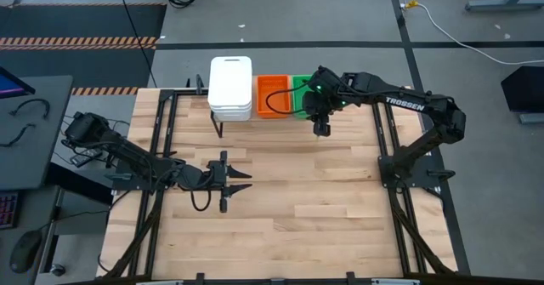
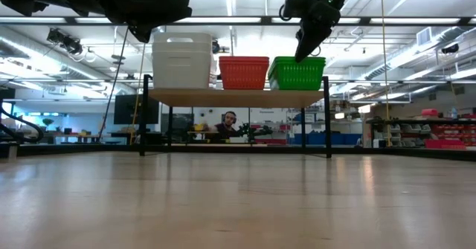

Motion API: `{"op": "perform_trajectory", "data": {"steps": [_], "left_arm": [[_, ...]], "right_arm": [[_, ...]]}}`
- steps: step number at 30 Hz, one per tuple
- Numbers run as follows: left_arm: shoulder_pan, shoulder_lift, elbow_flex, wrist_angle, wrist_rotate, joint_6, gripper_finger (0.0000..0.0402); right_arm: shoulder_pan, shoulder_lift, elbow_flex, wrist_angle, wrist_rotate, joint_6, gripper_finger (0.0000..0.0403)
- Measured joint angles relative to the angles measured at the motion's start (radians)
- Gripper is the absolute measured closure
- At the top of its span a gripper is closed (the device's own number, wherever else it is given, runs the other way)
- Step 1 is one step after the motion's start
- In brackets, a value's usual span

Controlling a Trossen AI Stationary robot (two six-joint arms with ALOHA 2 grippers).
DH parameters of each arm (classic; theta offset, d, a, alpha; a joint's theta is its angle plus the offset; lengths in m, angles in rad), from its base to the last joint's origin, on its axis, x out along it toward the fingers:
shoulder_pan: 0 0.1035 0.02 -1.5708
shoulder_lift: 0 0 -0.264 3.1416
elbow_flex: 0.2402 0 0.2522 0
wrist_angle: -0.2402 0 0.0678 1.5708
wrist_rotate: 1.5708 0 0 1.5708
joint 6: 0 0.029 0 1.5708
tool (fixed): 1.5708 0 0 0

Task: Stack baskets on shelf by color
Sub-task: Adjust the stacked green bins, then return to Home Position

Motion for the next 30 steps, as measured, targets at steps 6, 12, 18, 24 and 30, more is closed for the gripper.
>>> {"op": "perform_trajectory", "data": {"steps": [6, 12, 18, 24, 30], "left_arm": [[0.0, 0.0, 0.0, 0.0, 0.0, 0.0, 0.0281], [0.0, 0.0, 0.0, 0.0, 0.0, 0.017, 0.0281], [-0.001, -0.007, 0.0, 0.036, -0.001, 0.081, 0.0281], [-0.014, -0.082, 0.0, -0.015, -0.013, 0.103, 0.0281], [-0.054, -0.233, 0.0, -0.201, -0.08, 0.02, 0.0281]], "right_arm": [[0.02, 0.0, 0.0, 0.033, 0.009, -0.003, 0.0262], [0.05, -0.004, 0.0, 0.047, 0.106, -0.003, 0.0262], [0.094, -0.05, 0.048, 0.013, 0.108, 0.043, 0.0262], [0.164, -0.133, 0.067, -0.022, 0.087, 0.195, 0.0262], [0.267, -0.183, 0.016, -0.074, -0.035, 0.335, 0.0262]]}}
